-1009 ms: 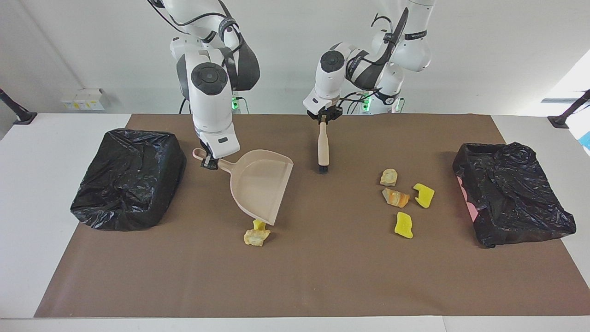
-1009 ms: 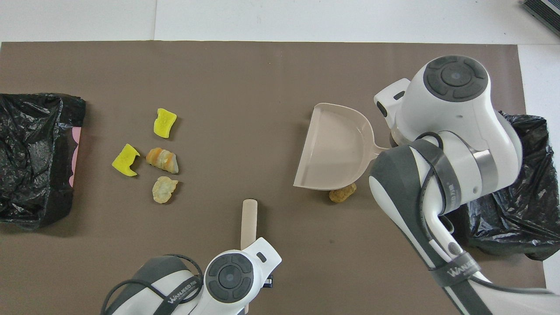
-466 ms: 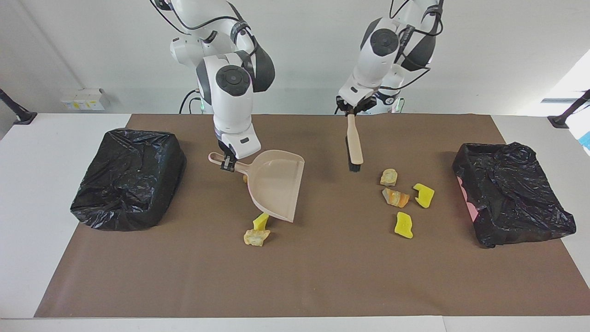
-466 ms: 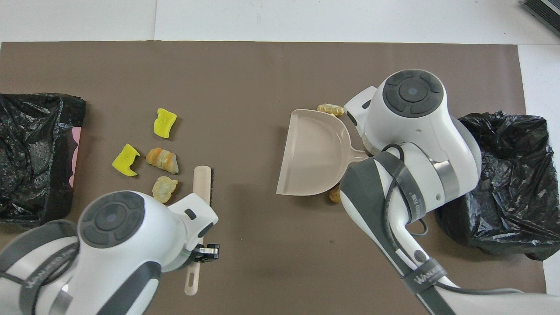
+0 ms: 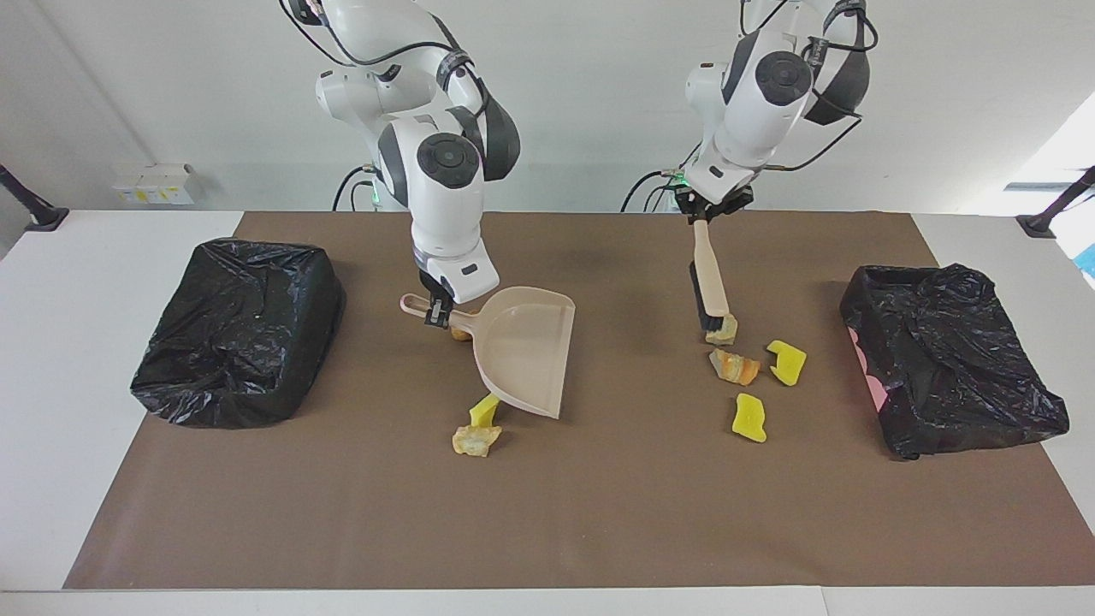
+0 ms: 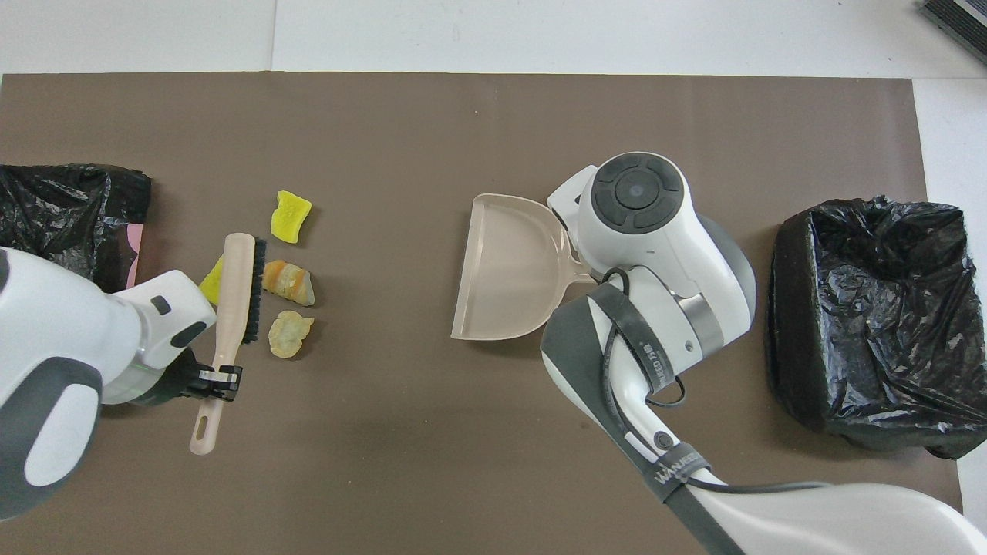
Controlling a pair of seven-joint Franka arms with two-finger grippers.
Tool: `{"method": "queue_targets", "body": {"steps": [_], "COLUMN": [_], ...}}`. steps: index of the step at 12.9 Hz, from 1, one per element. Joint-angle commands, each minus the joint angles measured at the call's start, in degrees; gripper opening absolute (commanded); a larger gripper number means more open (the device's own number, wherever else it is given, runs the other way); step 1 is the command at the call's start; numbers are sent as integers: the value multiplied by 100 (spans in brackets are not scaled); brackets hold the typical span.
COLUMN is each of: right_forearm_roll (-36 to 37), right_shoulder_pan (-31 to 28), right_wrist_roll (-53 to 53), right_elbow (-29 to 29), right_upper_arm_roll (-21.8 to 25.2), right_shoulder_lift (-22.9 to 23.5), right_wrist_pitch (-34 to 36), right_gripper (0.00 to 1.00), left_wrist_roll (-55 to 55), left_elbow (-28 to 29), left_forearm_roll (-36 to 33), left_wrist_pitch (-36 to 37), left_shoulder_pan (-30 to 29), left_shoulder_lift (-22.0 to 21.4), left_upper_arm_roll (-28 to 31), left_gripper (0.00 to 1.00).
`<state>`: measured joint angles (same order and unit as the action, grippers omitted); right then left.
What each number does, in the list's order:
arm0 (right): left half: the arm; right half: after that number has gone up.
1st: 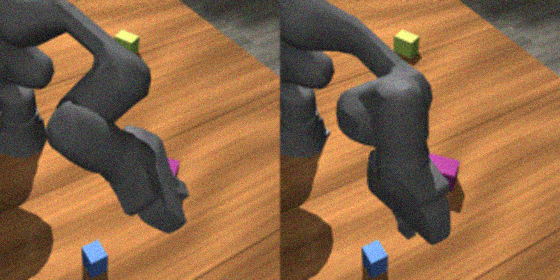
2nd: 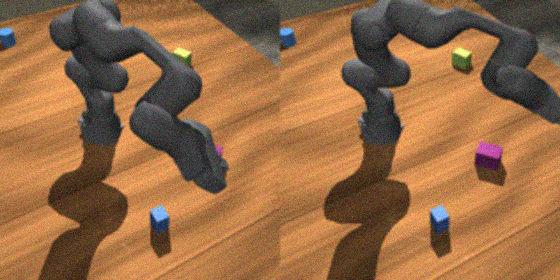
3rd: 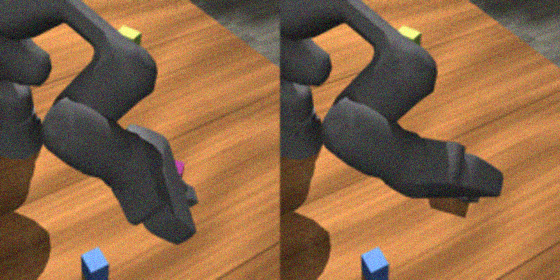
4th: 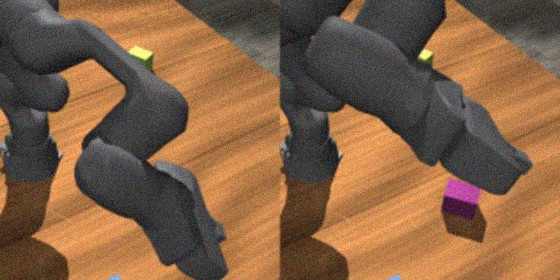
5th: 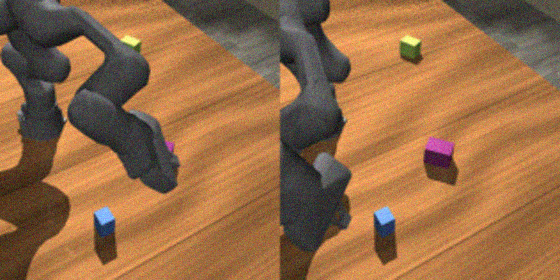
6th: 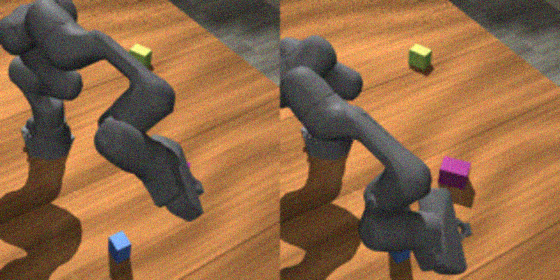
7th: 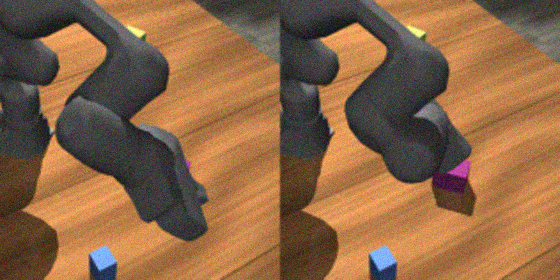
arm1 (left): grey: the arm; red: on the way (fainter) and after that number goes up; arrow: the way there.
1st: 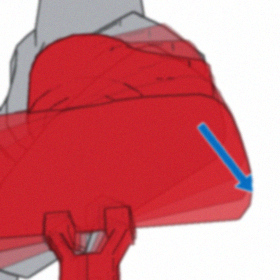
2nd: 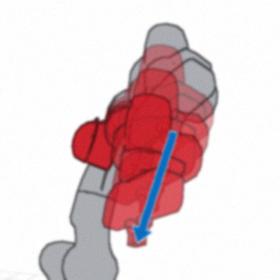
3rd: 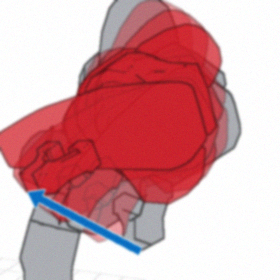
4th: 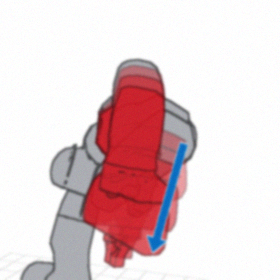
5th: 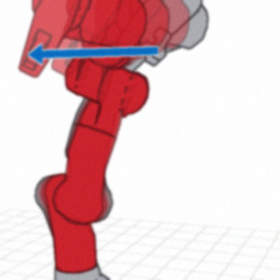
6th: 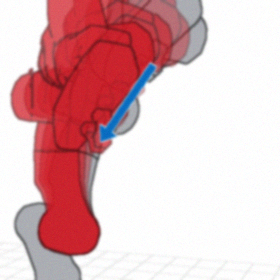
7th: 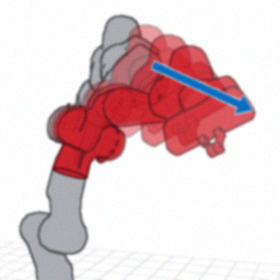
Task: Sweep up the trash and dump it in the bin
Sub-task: 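Lift the beige brush with the left gripper toward the debris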
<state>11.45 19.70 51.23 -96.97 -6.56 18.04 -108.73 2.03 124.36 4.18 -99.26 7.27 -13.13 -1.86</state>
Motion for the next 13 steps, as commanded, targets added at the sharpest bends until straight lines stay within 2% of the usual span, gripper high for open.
{"method": "queue_targets", "body": {"steps": [1,4,6,11,13], "right_forearm_roll": [340,358,445,543,552], "right_shoulder_pan": [78,184,192,210,210], "right_wrist_roll": [-140,-184,-184,-184,-193], "right_elbow": [3,-32,-58,-138,-138], "right_upper_arm_roll": [-30,-30,-30,-39,-39], "right_shoulder_lift": [190,244,253,244,261], "right_wrist_pitch": [-131,-263,-272,-289,-298], "right_gripper": [0,0,0,0,0], "left_wrist_roll": [-570,-1107,-1021,-100,340], "left_elbow": [-123,-140,-114,579,869], "left_forearm_roll": [-380,-706,-1032,-1033,-998], "left_wrist_pitch": [-355,-857,-1147,-1385,-1368], "left_shoulder_pan": [-603,-1139,-1175,-1070,-642], "left_shoulder_lift": [292,573,1126,1076,883], "left_upper_arm_roll": [-86,-78,-78,-112,-122], "left_gripper": [0,0,0,0,0]}}
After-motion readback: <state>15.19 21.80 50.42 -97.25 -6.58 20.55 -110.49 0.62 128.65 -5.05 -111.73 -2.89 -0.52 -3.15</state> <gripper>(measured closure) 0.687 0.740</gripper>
